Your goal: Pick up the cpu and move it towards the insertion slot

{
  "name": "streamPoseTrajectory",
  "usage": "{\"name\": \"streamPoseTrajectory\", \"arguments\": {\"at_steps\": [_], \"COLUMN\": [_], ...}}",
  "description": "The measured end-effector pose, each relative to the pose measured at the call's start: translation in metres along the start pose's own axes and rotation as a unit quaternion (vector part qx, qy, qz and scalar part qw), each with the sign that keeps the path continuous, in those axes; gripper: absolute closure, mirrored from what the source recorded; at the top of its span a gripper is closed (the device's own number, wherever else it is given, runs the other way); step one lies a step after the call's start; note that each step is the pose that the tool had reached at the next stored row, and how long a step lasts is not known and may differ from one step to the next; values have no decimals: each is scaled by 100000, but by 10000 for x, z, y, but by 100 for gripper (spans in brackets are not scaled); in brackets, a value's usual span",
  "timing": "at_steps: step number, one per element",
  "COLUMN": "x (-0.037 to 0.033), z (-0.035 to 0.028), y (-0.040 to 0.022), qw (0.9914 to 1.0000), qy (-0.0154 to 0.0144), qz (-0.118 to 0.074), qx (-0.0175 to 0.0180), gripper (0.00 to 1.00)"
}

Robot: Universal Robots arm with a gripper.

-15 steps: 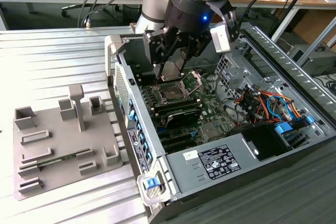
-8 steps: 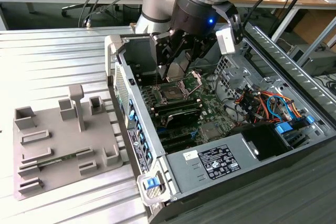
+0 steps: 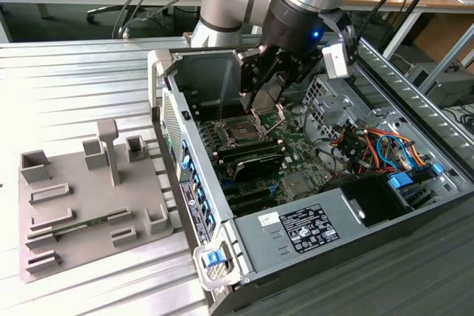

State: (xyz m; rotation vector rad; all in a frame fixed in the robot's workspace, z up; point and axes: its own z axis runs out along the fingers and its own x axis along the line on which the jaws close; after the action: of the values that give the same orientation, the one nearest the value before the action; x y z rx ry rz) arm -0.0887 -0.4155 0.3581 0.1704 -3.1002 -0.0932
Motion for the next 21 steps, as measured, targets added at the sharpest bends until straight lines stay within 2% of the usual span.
{"name": "streamPoseTrajectory", "arguments": {"at_steps": [2,5,10,16,21], "x": [-109,-219,-340,-460,-572], "z": [22,50,110,196,224], "y": [11,30,32,24,76], "qw": [100000,100000,99994,99953,99946], "qy": [21,23,-6,-127,-136], "qz": [75,156,1118,2992,3214], "qx": [5,-4,-129,-590,-630], "gripper": [45,45,45,45,45]}}
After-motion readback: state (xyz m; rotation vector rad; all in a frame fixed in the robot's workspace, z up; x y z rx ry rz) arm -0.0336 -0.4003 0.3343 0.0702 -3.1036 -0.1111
